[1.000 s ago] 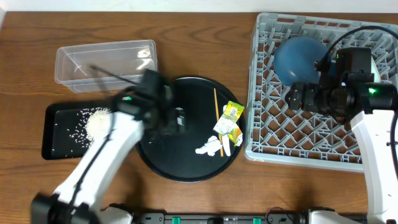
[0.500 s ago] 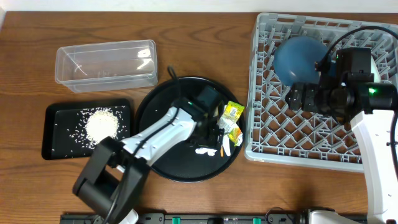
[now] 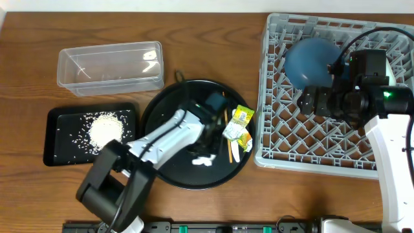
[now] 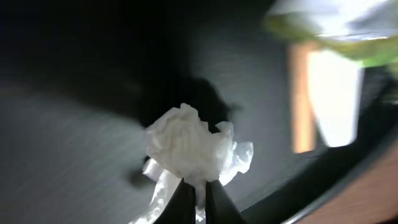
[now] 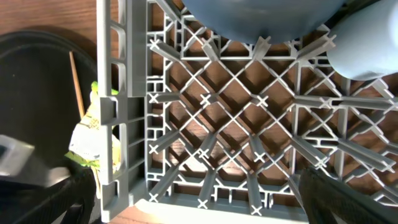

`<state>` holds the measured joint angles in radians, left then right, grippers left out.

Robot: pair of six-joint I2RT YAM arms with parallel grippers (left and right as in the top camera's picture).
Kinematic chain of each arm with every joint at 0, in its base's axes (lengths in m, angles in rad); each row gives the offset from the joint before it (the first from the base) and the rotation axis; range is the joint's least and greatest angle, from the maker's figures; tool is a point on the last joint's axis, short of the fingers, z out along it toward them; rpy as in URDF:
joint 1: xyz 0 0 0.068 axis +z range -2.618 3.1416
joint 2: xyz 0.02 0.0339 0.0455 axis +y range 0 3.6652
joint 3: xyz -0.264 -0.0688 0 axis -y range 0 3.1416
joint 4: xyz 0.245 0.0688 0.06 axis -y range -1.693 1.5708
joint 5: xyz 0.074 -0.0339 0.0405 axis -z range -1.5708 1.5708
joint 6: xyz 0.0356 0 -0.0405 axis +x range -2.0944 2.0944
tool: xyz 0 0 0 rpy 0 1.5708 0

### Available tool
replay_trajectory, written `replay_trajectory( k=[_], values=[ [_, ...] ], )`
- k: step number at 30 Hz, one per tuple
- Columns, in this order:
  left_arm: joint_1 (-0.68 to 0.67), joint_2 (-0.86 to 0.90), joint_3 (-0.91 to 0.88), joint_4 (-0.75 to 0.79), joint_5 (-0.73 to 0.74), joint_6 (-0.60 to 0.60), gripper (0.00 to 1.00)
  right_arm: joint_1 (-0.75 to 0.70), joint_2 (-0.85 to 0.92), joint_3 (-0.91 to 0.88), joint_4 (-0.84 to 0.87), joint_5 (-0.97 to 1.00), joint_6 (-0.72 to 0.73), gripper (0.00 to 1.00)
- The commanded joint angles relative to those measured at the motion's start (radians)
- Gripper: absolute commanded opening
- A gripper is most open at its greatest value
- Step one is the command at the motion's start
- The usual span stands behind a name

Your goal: Sort waste into correct bins and load items into the dishwasher rack

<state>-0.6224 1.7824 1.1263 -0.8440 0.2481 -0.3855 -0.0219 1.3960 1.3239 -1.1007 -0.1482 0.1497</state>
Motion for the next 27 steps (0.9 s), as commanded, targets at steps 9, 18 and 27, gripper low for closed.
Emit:
replay_trajectory(
  k=[9,18,27],
  values=[
    [0.393,-0.221,0.231,0.057,-0.208,0.097,0.06,0.008,-0.002,-0.006,-0.004,0.018,0.010,0.99],
    [0.608,-0.107,0.224,0.358,-0.208,0.097,0.30,0.008,-0.002,-0.006,-0.005,0.017,0.010,0.99],
    [0.621,-0.089,0.224,0.363,-0.028,0.097,0.66,0.008,-0.002,-0.006,-0.019,0.018,0.011,0.99]
  ],
)
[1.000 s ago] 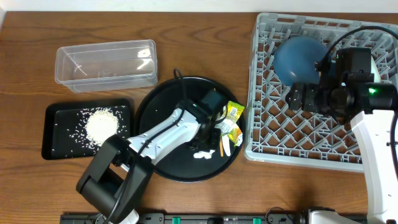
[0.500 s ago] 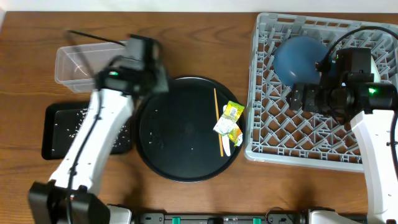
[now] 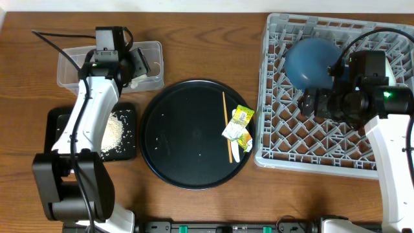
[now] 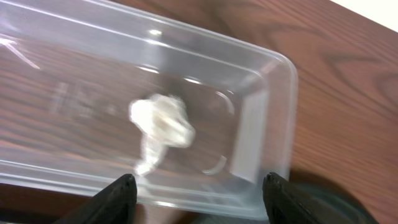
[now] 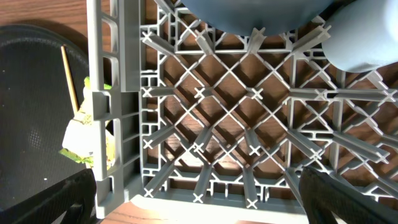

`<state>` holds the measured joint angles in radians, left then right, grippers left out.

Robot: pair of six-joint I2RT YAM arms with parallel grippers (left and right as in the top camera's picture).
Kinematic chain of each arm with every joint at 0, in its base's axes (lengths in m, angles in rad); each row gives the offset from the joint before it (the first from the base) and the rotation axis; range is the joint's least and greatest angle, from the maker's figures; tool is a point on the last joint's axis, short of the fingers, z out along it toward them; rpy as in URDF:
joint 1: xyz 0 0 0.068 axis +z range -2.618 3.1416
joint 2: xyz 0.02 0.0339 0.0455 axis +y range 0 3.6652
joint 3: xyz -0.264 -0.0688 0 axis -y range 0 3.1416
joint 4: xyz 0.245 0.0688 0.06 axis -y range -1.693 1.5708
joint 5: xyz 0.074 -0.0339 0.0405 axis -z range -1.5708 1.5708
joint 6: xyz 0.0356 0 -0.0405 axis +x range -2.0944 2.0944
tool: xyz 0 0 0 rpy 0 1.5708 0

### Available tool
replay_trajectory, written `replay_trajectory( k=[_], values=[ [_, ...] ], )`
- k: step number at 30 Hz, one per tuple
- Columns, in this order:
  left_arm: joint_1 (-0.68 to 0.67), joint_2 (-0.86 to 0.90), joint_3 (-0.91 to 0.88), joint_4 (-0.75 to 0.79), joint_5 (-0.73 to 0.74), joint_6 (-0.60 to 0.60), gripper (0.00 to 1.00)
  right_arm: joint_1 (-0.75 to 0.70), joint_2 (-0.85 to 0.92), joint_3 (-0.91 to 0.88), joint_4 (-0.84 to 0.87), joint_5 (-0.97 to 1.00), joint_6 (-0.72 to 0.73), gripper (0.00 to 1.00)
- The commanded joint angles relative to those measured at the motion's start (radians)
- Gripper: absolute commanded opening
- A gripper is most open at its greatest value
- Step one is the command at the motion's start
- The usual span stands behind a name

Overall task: Sort waste into correct bins and load items into the dishwasher rack
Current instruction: 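Carry the tissue with the left gripper into the clear container, then reach the left gripper to the juice pouch and grasp it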

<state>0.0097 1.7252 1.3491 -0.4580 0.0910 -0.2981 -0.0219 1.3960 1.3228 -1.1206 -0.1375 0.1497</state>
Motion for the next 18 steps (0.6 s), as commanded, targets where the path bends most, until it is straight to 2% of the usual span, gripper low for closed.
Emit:
replay_trajectory(
  k=[1,5,10,18],
  values=[
    [-0.021,-0.038,0.002,-0.041,0.188,0.009,0.66,0.008,-0.002,-0.005,0.002,0.006,0.011,0.99],
    [-0.098,-0.039,0.000,-0.161,0.338,0.009,0.70,0.008,-0.002,-0.005,0.003,0.006,0.012,0.99],
    [-0.237,-0.011,-0.018,-0.283,0.339,0.008,0.72,0.008,-0.002,-0.005,-0.002,0.007,0.011,0.99],
    [-0.436,0.103,-0.050,-0.296,0.350,-0.039,0.78,0.008,-0.002,-0.005,-0.002,0.006,0.011,0.99]
  ],
)
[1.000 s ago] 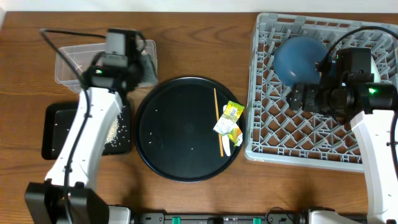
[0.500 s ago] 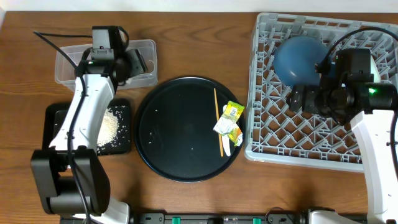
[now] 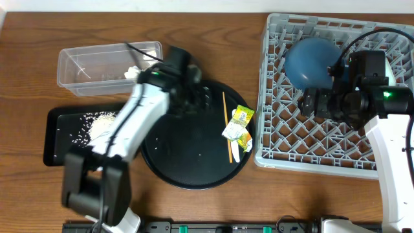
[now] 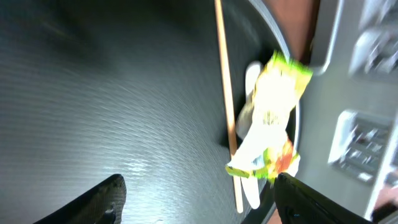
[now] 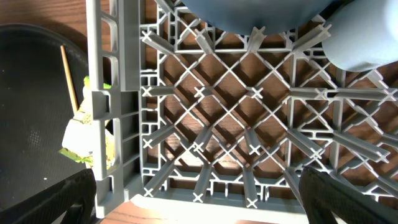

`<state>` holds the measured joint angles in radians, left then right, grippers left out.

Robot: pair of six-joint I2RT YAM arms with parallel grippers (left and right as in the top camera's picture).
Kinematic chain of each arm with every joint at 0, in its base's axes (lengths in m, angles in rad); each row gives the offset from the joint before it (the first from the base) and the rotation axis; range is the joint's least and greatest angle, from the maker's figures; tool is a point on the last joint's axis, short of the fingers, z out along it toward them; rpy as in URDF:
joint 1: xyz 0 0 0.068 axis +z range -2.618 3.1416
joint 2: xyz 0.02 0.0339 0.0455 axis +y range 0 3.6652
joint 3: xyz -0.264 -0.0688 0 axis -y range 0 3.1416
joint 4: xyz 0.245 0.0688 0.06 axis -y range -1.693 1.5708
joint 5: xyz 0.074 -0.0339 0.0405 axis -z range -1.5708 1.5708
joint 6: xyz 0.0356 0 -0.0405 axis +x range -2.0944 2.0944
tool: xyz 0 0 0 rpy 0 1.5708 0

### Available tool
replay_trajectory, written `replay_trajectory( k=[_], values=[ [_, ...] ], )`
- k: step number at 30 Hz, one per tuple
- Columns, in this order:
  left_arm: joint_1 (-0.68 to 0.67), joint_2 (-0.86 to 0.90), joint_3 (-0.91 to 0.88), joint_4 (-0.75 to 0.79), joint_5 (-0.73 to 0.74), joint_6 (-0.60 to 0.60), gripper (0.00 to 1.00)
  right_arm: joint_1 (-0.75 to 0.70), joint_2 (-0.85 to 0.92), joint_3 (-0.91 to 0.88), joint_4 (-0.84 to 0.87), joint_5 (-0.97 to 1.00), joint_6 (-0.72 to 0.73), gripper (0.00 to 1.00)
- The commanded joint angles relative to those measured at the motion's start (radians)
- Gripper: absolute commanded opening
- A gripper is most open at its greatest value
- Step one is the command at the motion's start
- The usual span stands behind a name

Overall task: Sort waste into correct bins and load items into the dishwasher rack
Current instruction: 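Reach the left gripper to the juice pouch and grasp it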

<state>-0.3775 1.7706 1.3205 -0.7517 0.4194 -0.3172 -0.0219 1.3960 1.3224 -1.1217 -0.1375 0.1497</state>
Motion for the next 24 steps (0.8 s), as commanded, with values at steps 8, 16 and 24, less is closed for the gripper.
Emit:
replay_trajectory(
  k=[8,16,24],
  values=[
    [-0.188,0.205,-0.022,0.069,0.087,-0.033,0.79,0.008,-0.002,-0.004,-0.005,0.007,0.010,0.99],
    [-0.240,0.241,-0.020,0.136,0.085,-0.047,0.34,0.008,-0.002,-0.004,-0.005,0.007,0.010,0.99],
    [-0.193,0.188,-0.013,0.123,0.084,-0.047,0.06,0.008,-0.002,-0.004,-0.005,0.007,-0.001,0.99]
  ],
)
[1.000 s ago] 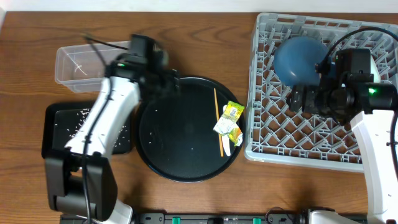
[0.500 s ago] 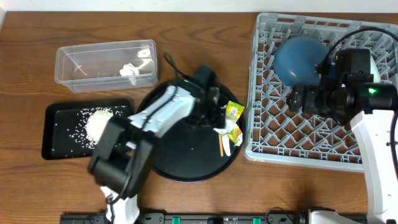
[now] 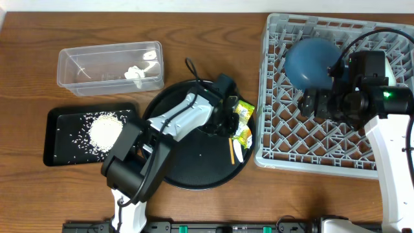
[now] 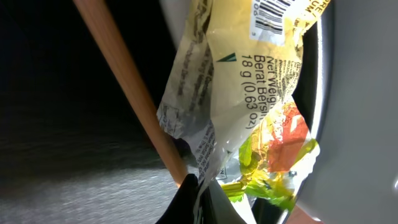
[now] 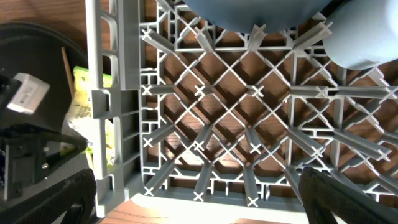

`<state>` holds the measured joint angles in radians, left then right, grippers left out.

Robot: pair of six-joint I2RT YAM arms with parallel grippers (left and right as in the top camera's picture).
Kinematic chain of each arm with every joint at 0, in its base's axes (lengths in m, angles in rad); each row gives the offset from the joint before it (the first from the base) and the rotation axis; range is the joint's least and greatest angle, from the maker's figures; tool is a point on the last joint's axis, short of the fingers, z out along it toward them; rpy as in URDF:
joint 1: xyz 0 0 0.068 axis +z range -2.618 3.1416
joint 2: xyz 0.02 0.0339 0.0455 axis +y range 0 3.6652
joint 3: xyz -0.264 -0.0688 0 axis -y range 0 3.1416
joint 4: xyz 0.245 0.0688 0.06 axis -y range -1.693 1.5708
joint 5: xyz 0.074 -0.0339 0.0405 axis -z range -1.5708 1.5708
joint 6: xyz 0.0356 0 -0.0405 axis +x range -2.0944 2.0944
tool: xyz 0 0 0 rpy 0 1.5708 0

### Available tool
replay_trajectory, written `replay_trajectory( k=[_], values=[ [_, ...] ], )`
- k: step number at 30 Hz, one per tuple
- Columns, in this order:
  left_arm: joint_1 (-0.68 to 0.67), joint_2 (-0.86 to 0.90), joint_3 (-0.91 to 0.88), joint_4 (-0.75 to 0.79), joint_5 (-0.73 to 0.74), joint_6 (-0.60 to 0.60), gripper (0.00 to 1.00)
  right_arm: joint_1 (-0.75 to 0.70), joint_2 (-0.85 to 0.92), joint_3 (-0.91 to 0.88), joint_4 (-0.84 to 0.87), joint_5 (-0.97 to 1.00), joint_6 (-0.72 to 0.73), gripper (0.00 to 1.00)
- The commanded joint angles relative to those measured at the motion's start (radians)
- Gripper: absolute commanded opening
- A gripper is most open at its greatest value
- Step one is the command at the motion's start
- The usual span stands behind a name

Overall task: Sort waste into correct bins and load items into the dishwasher rack
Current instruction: 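Reach the left gripper to the juice pouch and grasp it, then carry the juice pouch into the clear container and release it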

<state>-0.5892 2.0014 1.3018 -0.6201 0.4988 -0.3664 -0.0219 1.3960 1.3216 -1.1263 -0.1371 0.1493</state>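
My left gripper (image 4: 200, 200) is shut on the edge of a yellow-green snack wrapper (image 4: 249, 93), which lies at the right rim of the round black plate (image 3: 174, 162) beside a wooden stick (image 4: 134, 99). In the overhead view the gripper (image 3: 228, 115) sits right at the wrapper (image 3: 242, 111). A crumpled white tissue (image 3: 134, 72) lies in the clear plastic bin (image 3: 77, 81). My right gripper (image 5: 198, 202) hangs open over the grey dishwasher rack (image 5: 249, 118), which holds a blue bowl (image 3: 314, 58).
A black tray (image 3: 55, 152) with spilled rice (image 3: 103, 131) lies at the left front. A pale blue cup (image 5: 360, 43) stands in the rack beside the bowl. A white utensil lies under the wrapper on the plate.
My left gripper was open above the plate short of the wrapper; now it is down at the plate's right rim and shut on the wrapper's edge. The right arm has not moved.
First my left gripper pinched the crumpled tissue on the black plate. Then it stood open over the clear bin with the tissue lying inside. Later it was back over the plate, open, near the stick and wrapper. Now it grips the wrapper.
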Motion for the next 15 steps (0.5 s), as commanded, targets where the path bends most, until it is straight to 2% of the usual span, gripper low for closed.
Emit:
replay_trajectory(
  k=[1,9,15],
  values=[
    [0.024,-0.055,0.006,-0.021,-0.009,0.002,0.06,0.008,-0.002,-0.003,0.000,0.007,-0.001,0.99],
    [0.058,-0.233,0.006,-0.129,-0.251,0.059,0.06,0.008,-0.002,-0.003,0.000,0.007,-0.001,0.99],
    [0.235,-0.419,0.009,-0.110,-0.416,0.087,0.06,0.008,-0.002,-0.003,-0.008,0.006,-0.006,0.99]
  ],
)
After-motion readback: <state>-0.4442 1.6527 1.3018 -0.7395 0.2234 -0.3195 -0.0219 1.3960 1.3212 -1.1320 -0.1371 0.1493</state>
